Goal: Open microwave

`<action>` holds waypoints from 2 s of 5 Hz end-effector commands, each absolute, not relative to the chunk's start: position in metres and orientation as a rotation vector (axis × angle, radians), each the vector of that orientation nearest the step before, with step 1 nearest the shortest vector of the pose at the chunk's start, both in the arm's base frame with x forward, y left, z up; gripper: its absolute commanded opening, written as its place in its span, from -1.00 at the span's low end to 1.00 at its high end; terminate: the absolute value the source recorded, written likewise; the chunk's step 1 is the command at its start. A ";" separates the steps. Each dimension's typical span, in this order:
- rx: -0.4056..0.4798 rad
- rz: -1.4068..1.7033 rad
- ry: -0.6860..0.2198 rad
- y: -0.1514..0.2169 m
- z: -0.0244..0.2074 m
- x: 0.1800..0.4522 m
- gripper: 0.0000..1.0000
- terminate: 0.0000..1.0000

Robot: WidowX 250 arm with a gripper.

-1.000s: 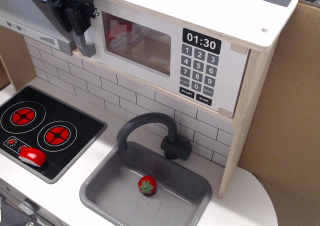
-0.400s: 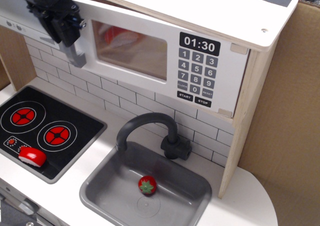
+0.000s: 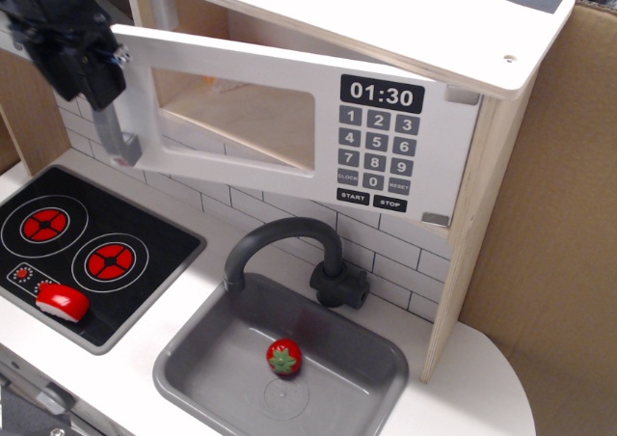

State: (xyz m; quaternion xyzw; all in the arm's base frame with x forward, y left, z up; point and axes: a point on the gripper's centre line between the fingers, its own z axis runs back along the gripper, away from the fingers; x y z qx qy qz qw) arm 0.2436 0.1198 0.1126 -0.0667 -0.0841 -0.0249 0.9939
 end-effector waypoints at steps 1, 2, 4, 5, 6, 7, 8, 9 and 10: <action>-0.265 -0.023 -0.128 0.095 0.189 0.225 1.00 -1.00; -0.263 0.120 -0.171 0.096 0.204 0.257 1.00 -1.00; -0.149 0.341 -0.228 0.134 0.183 0.309 1.00 -1.00; -0.081 0.272 -0.236 0.143 0.164 0.307 1.00 -1.00; -0.049 0.244 -0.235 0.151 0.154 0.301 1.00 -1.00; 0.000 0.253 -0.219 0.157 0.138 0.303 1.00 -1.00; 0.051 0.239 -0.109 0.148 0.127 0.303 1.00 -1.00; 0.065 0.205 0.010 0.128 0.123 0.296 1.00 -1.00; 0.075 0.143 0.083 0.101 0.118 0.281 1.00 -1.00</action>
